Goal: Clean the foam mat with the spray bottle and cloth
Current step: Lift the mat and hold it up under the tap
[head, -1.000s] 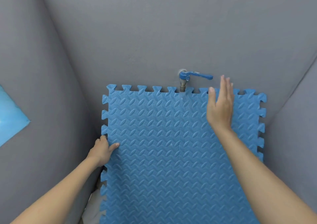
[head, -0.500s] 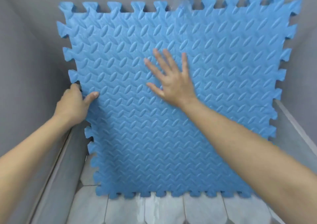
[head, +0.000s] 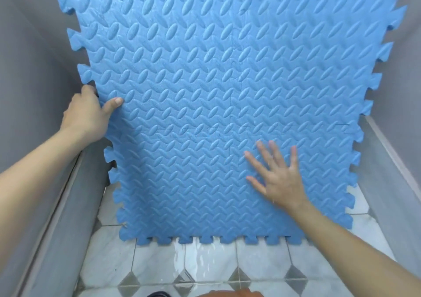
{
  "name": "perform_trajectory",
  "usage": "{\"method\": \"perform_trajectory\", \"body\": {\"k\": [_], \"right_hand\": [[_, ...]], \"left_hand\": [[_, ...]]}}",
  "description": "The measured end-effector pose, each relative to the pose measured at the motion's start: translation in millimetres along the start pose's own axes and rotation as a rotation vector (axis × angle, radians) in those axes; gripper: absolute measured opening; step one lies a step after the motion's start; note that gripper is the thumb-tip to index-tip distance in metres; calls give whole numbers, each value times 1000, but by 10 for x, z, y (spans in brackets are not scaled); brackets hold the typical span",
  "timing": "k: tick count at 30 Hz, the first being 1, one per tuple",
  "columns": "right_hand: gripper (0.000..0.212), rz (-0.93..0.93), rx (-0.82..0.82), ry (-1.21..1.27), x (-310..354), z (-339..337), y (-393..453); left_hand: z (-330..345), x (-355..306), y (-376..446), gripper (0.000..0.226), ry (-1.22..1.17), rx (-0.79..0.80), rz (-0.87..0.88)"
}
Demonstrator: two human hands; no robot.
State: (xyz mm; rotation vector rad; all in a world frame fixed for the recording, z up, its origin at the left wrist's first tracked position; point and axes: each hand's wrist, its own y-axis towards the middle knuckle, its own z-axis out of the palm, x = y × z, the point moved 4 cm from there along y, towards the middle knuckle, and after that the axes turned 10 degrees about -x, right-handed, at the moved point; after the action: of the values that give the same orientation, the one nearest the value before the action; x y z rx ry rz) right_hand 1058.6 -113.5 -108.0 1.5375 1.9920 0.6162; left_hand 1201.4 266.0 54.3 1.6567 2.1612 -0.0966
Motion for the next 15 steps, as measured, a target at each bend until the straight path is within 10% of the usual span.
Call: {"method": "perform_trajectory", "body": {"k": [3, 5, 7, 12, 15], "right_hand": [[70, 932, -84, -34, -1275, -269, 334], [79, 1198, -152, 20, -1440, -308, 665], [82, 1010, -152, 35, -1062, -248, 1131], [61, -374, -38, 73, 281, -127, 1784], [58, -148, -106, -18, -362, -311, 2101]], "left_hand": [[19, 9, -9, 68, -1, -3, 3], [23, 12, -13, 67, -3, 12, -9], [19, 0, -12, 68, -5, 21, -26], [14, 6, 16, 66, -7, 42, -39], [-20, 29, 29, 68, -13, 39, -37]]}}
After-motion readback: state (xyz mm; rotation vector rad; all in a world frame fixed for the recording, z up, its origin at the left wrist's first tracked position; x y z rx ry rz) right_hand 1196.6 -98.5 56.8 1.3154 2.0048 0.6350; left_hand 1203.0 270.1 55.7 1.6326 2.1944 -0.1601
